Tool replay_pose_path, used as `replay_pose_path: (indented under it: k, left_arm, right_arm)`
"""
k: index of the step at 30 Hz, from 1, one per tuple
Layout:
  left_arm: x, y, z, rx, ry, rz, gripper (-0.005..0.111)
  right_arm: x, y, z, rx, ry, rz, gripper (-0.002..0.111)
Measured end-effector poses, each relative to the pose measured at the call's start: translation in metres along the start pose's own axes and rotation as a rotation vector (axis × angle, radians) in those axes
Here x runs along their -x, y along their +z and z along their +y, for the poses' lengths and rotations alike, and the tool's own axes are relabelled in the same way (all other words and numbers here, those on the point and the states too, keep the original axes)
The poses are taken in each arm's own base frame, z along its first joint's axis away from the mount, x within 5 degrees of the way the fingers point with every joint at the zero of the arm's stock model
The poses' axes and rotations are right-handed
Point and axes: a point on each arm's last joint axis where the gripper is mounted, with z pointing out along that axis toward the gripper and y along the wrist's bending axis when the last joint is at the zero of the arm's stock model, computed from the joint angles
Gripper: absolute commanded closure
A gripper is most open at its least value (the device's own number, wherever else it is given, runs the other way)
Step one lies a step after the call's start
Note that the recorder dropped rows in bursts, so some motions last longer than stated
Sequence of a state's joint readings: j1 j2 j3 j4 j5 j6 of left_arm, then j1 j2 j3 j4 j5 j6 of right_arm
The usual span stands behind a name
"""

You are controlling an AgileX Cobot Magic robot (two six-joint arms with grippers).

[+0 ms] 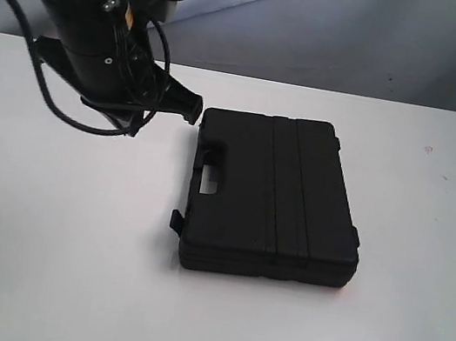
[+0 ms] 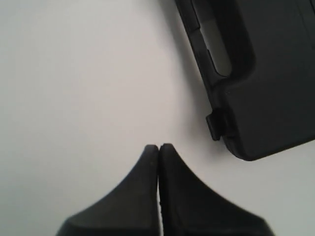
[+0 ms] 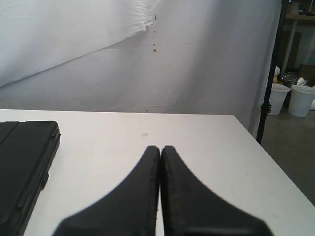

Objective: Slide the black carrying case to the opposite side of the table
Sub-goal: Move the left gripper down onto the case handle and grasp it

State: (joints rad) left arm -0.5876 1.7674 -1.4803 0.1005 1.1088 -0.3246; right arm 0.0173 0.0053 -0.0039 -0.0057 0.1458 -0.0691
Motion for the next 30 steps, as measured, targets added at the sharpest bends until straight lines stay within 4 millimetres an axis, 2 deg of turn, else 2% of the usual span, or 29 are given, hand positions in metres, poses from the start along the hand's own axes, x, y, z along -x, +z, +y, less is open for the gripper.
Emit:
replay_pose_path:
  k: [5, 10, 17, 23, 26, 30]
  left_arm:
    - [0.019, 0.006, -0.005, 0.001, -0.050, -0.023, 0.107]
    - [0.027, 0.016, -0.010, -0.027, -0.141, -0.057, 0.107]
    - [0.034, 0.043, -0.024, -0.131, -0.219, -0.050, 0.107]
    - [0.034, 0.074, -0.028, -0.125, -0.229, 0.001, 0.105]
    - [0.034, 0.084, -0.028, -0.113, -0.228, 0.015, 0.101]
    - [0.035, 0.094, -0.027, -0.093, -0.228, 0.012, 0.088]
  right_arm:
    - [0.000, 0.000, 0.000, 0.000, 0.000, 0.000, 0.108]
    - [0.000, 0.000, 0.000, 0.000, 0.000, 0.000, 0.108]
    - [0.000, 0.000, 0.000, 0.000, 0.000, 0.000, 0.108]
    - [0.000, 0.000, 0.000, 0.000, 0.000, 0.000, 0.108]
    - [0.000, 0.000, 0.000, 0.000, 0.000, 0.000, 0.108]
    - [0.000, 0.000, 0.000, 0.000, 0.000, 0.000, 0.108]
